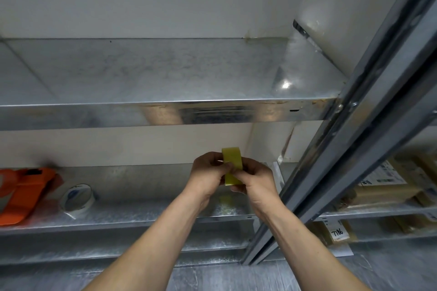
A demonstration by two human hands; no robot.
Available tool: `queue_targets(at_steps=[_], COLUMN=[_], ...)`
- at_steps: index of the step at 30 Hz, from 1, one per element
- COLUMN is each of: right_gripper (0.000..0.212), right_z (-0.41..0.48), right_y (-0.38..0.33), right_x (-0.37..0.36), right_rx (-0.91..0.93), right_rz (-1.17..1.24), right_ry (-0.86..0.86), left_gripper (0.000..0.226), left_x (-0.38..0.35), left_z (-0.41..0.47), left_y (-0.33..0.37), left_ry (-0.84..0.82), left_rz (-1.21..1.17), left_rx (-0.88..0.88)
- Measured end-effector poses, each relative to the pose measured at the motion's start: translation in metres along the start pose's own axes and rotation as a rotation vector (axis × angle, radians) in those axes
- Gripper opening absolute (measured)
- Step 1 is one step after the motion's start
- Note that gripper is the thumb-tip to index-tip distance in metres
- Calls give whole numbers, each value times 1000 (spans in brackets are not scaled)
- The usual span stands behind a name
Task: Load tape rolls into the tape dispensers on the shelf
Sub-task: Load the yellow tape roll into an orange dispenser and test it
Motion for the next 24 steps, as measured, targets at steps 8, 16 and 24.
queue_targets(at_steps=[8, 16, 24], right_gripper=[11, 10, 32], right_z=[-8, -32, -73], right_y=[8, 28, 28], right_x=[-1, -32, -74], right_rx=[-31, -119, -67], right_rz=[30, 85, 48], right_ry=[-26, -143, -275], left_gripper=[10, 23, 37], left_x=[14, 56, 110], left_z=[-15, -32, -46], left_y=[-3, -12, -16], left_ry=[40, 110, 152], left_rz=[-41, -76, -103], left_rx=[11, 17, -17])
Point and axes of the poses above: each hand's wrist, its own z-axis towards the middle knuckle, its own x-axis out of the back of the hand, y = z × x, the point moved 10 cm from there along z, towards the middle knuckle, and after that the axes turned 15 degrees about y, right-handed, at the moved point
